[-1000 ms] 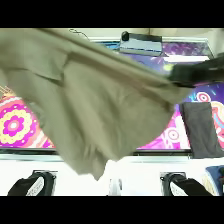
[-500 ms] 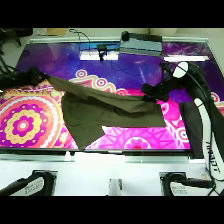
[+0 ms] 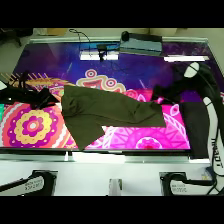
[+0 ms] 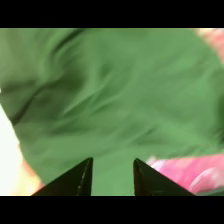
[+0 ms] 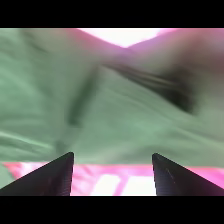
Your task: Fold the shirts.
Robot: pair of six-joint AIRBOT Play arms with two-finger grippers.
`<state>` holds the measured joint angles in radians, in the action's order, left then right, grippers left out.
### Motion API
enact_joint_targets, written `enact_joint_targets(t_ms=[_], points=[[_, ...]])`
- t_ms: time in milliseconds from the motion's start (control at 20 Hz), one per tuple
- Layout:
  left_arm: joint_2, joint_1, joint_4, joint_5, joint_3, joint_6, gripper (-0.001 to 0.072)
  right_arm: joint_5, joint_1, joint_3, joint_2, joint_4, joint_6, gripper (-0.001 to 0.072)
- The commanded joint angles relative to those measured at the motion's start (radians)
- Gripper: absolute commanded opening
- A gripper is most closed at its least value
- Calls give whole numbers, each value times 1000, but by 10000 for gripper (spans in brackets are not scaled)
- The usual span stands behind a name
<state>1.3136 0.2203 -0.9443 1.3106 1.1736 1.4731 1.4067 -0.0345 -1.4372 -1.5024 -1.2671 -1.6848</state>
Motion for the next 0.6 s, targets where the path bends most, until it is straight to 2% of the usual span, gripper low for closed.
enact_joint_targets(t_ms=[0, 50, 250, 550], points=[[5, 34, -145, 134, -80, 5, 364, 199, -148, 39, 8, -44, 76, 414], [6, 28, -135, 110, -138, 5, 456, 216, -183, 76, 19, -43, 80, 399], [6, -22, -85, -128, -348, 6, 463, 210, -217, 215, 71, -32, 120, 399], [26, -28, -1, -365, -363, 6, 462, 211, -216, 268, 96, -14, 126, 399]])
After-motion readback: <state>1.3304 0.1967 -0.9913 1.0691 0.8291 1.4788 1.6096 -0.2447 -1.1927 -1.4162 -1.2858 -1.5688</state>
